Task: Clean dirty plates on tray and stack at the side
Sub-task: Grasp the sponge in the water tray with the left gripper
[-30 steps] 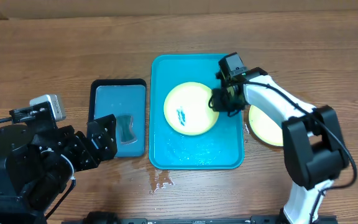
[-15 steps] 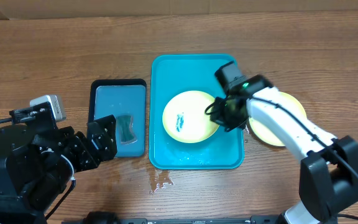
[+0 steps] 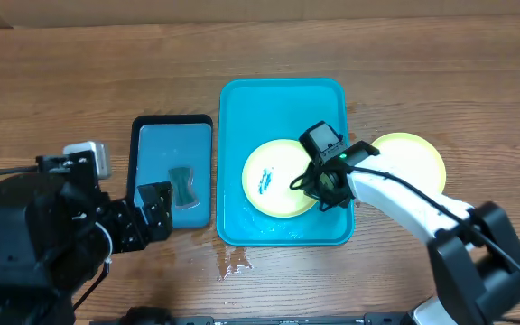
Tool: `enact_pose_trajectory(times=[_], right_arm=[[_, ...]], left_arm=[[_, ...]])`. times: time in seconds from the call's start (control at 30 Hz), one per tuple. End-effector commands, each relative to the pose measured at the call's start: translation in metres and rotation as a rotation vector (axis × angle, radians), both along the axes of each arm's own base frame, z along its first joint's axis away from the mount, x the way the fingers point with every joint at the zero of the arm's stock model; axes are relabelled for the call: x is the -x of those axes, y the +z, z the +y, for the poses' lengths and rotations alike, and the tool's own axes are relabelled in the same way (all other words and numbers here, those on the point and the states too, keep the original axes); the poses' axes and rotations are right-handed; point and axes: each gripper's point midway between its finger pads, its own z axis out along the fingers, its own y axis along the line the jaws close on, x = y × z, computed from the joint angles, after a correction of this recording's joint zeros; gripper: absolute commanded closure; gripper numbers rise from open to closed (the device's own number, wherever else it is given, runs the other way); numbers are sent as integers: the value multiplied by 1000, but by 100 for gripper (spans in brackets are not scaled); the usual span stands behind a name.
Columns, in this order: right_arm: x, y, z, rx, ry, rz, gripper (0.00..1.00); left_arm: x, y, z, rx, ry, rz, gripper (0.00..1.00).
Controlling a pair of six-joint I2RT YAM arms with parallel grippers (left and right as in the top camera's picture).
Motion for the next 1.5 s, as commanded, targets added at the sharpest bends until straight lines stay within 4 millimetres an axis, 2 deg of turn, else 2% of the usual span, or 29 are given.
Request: enact_pose_trajectory(times=[0.0, 0.13, 0.2, 0.27, 0.37, 0.43, 0.5, 0.53, 0.57, 0.63, 0.73, 0.8, 0.97, 1.13, 1.3, 1.47], right_arm=[[-25, 81, 13, -59, 205, -247, 63], [-20, 119, 3, -50, 266, -348, 42], [-16, 128, -3, -38, 298, -371, 37], [-11, 130, -11, -18, 311, -360, 37], [-3, 122, -22, 7, 297, -306, 39], [-1, 115, -30, 20, 280, -273, 45], [-2, 110, -37, 24, 255, -261, 53], [-4, 108, -40, 26, 240, -258, 58], [-5, 106, -43, 24, 230, -255, 62], [-7, 103, -44, 1, 219, -241, 62], [-7, 97, -42, -30, 225, -214, 62], [-7, 93, -41, -33, 227, -200, 62], [-7, 79, -37, -40, 236, -154, 62], [-17, 58, -32, -32, 238, -127, 60], [-29, 28, -30, -16, 252, -88, 56], [-35, 1, -30, -59, 274, -37, 56]], left_arm=[[-13, -42, 18, -95, 61, 160, 10], [-27, -95, 26, -126, 123, 342, 15], [-36, -124, 27, -131, 136, 433, 18], [-45, -150, 27, -134, 154, 502, 19], [-63, -189, 25, -135, 159, 591, 27], [-74, -212, 25, -141, 156, 634, 32], [-88, -233, 24, -150, 151, 669, 32], [-95, -243, 22, -145, 147, 684, 35], [-101, -253, 20, -138, 141, 697, 42], [-110, -275, 14, -130, 126, 732, 46], [-111, -310, 14, -148, 120, 825, 52], [-113, -324, 14, -152, 118, 851, 54], [-124, -343, 12, -148, 113, 841, 67], [-134, -343, 11, -142, 115, 805, 96], [-133, -328, 11, -152, 99, 831, 96], [-145, -291, 11, -161, 74, 818, 96]])
